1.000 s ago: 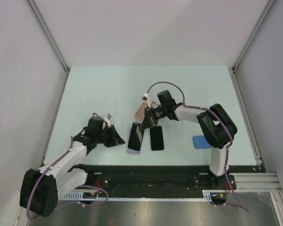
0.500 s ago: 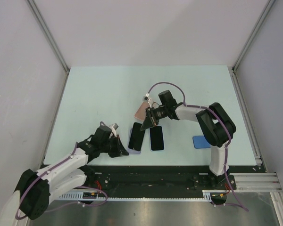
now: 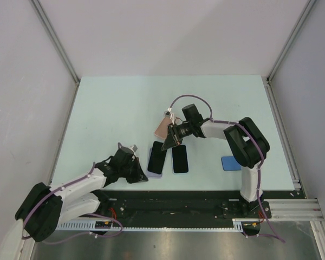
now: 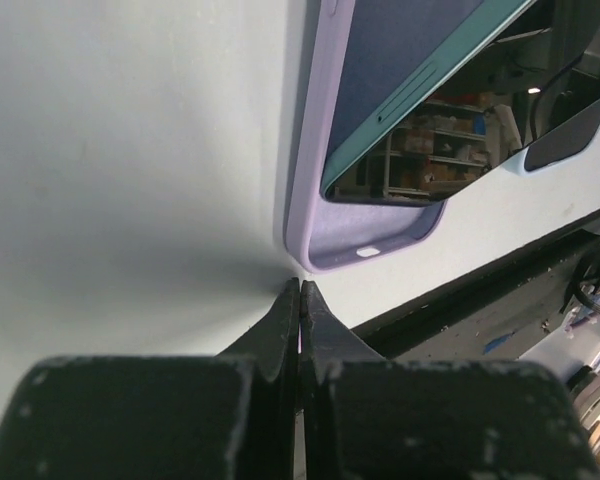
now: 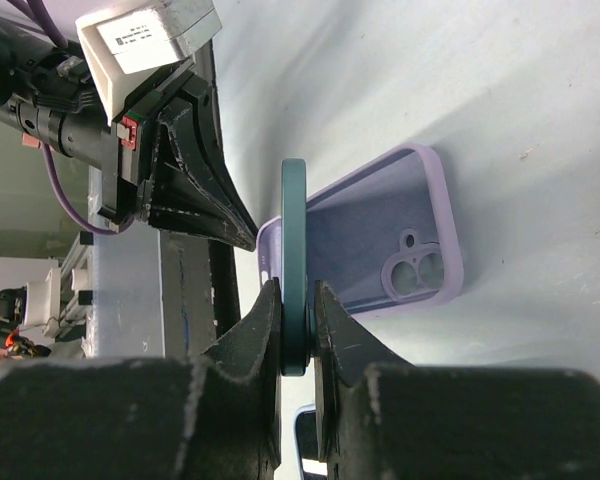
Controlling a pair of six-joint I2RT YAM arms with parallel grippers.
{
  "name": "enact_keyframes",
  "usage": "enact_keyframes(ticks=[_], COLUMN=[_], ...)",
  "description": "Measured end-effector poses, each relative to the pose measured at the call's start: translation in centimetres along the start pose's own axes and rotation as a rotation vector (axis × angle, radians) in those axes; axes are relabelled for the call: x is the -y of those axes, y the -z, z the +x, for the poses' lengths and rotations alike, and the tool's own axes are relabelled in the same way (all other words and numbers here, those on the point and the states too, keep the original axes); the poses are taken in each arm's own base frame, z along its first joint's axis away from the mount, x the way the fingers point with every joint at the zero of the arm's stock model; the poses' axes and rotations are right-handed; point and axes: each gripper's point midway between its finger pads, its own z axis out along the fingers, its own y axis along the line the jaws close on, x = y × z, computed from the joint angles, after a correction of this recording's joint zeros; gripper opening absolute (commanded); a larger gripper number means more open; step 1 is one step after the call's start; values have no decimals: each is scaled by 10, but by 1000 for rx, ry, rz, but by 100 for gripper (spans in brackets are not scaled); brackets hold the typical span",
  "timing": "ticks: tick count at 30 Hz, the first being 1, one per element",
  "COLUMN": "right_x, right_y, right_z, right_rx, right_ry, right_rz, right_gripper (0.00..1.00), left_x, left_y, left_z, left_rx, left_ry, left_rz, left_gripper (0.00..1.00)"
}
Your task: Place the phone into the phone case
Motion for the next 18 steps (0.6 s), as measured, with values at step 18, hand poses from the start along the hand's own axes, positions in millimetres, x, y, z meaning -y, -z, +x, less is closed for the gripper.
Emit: enact_keyframes(ticks=[18], right_x=[4], right_y=[1], right_z=[4], right_rx=[-36], right_ry=[-1], right_rz=[-34], right_gripper=[10], left_x=[4], left_y=[-7], left_z=[-17], left_rx=[33], left_ry=[11], left_rz=[-55], left_gripper=[0])
